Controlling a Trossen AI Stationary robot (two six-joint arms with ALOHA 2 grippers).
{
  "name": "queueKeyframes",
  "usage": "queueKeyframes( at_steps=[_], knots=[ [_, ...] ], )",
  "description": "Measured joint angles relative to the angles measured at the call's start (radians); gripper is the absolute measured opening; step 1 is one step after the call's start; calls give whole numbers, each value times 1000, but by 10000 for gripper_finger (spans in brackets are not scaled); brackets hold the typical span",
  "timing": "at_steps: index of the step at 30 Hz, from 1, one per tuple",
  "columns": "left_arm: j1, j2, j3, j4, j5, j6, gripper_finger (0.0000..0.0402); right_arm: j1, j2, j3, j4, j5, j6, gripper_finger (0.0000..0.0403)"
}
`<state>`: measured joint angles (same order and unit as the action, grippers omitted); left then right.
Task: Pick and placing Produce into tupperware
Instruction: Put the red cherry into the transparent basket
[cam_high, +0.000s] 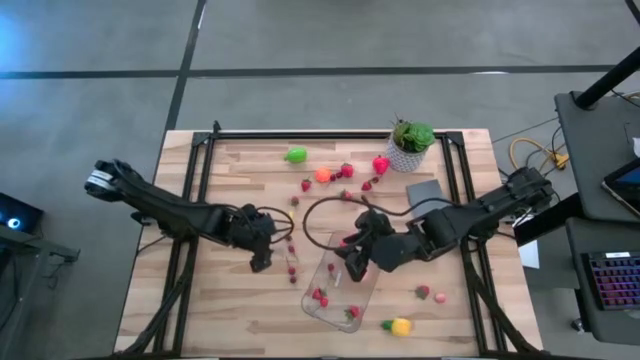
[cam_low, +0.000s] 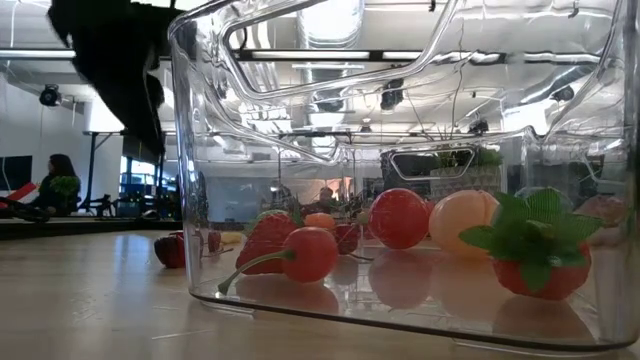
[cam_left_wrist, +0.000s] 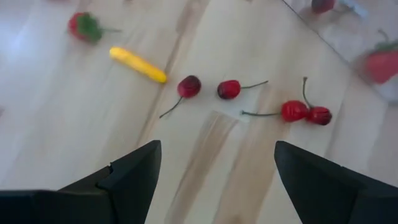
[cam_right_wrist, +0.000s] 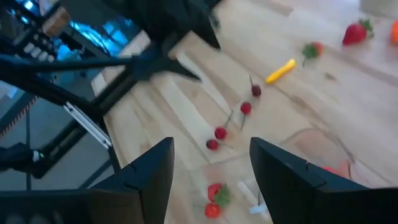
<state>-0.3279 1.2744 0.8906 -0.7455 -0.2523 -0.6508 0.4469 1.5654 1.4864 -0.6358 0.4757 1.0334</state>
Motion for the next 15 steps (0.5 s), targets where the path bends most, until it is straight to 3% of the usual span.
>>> queueKeyframes(
  at_steps=[6,15],
  knots=[
    [0,0,-95,207,-4,226,299,0,0,53,-20,7,-47,203],
    [13,35,-113,233,-42,568,299,33,-1,58,-25,-9,-37,203]
  ],
)
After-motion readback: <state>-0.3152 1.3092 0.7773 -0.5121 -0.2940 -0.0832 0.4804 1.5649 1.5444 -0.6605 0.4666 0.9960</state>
